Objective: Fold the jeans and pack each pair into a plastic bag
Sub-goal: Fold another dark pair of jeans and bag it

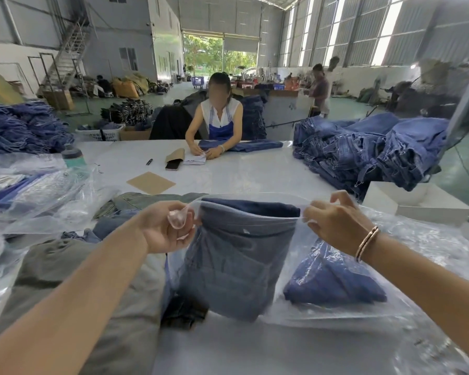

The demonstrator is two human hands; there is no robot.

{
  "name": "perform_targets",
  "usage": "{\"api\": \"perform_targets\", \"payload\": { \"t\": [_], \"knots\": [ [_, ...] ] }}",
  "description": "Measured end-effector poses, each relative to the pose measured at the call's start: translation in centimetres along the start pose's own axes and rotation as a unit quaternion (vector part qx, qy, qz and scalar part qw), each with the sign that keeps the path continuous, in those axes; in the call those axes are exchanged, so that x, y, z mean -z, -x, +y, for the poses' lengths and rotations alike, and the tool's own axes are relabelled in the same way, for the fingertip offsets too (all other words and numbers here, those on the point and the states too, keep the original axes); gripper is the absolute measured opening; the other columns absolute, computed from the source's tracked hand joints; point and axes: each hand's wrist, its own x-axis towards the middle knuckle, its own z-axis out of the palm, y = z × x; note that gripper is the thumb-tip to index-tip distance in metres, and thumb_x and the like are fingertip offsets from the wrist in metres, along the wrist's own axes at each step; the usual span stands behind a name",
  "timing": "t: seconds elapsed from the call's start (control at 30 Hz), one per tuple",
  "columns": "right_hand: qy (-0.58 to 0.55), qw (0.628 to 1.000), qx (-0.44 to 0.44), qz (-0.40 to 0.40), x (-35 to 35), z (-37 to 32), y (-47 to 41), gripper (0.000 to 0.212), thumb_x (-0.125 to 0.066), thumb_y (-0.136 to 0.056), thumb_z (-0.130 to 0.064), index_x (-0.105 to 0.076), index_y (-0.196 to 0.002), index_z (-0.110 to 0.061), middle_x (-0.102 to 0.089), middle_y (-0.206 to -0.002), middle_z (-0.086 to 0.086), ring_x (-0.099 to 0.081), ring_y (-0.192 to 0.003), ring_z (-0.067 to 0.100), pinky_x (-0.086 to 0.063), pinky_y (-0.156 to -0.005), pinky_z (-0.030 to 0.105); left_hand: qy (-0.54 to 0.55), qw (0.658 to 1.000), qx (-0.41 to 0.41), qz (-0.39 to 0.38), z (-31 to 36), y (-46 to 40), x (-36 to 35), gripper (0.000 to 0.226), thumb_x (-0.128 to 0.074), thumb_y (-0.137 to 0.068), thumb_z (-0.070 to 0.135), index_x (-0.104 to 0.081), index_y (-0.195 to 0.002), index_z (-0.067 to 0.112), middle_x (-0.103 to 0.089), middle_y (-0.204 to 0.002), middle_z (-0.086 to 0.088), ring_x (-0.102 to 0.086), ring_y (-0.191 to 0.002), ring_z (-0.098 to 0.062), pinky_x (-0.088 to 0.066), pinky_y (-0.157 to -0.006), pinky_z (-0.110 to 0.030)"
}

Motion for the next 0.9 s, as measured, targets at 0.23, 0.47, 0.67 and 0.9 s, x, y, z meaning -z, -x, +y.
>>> {"api": "perform_targets", "payload": {
  "t": [0.23, 0.47, 0.67, 0.9],
  "knots": [
    [-0.01, 0.979, -0.134, -0.152, 0.5, -0.3, -3.1, 0.038, -0.06, -0.088, -0.028, -0.057, -0.126, -0.024, -0.07, -0.105, 0.0, -0.064, -0.092, 0.019, -0.047, -0.092, 0.032, 0.022, 0.996, -0.056, 0.061, 1.2, -0.2, 0.0, 0.012, -0.044, -0.095, 0.01, -0.054, -0.097, 0.003, -0.072, -0.071, -0.002, -0.067, -0.052, -0.01, -0.056, -0.061, -0.021],
    [-0.197, 0.954, -0.195, -0.118, 2.6, 0.6, -6.6, 0.014, -0.071, -0.081, -0.016, -0.068, -0.068, -0.022, -0.067, -0.06, -0.008, -0.066, -0.059, 0.005, -0.055, -0.069, 0.025, -0.004, 0.987, -0.118, 0.104, 4.5, -0.6, -1.2, 0.029, -0.03, -0.1, 0.013, -0.058, -0.093, 0.011, -0.072, -0.066, 0.002, -0.069, -0.056, -0.007, -0.048, -0.081, -0.036],
    [-0.136, 0.956, -0.258, 0.018, -0.2, 0.5, -9.0, 0.011, -0.066, -0.085, -0.019, -0.073, -0.092, -0.014, -0.07, -0.097, 0.012, -0.062, -0.093, 0.032, -0.051, -0.082, 0.038, -0.064, 0.977, -0.168, 0.112, 4.8, -2.7, -1.8, 0.034, -0.029, -0.099, 0.014, -0.062, -0.091, 0.012, -0.072, -0.069, 0.008, -0.07, -0.078, -0.003, 0.004, -0.11, -0.066],
    [-0.081, 0.982, -0.17, 0.002, -0.1, -0.3, -8.8, 0.015, -0.06, -0.087, -0.018, -0.075, -0.09, -0.02, -0.073, -0.091, 0.009, -0.066, -0.087, 0.031, -0.051, -0.081, 0.035, 0.019, 0.938, -0.302, 0.169, 5.9, -3.2, -1.6, 0.035, -0.033, -0.099, 0.014, -0.055, -0.125, 0.006, -0.071, -0.086, 0.002, -0.066, -0.078, -0.005, -0.047, -0.093, -0.037]
  ]
}}
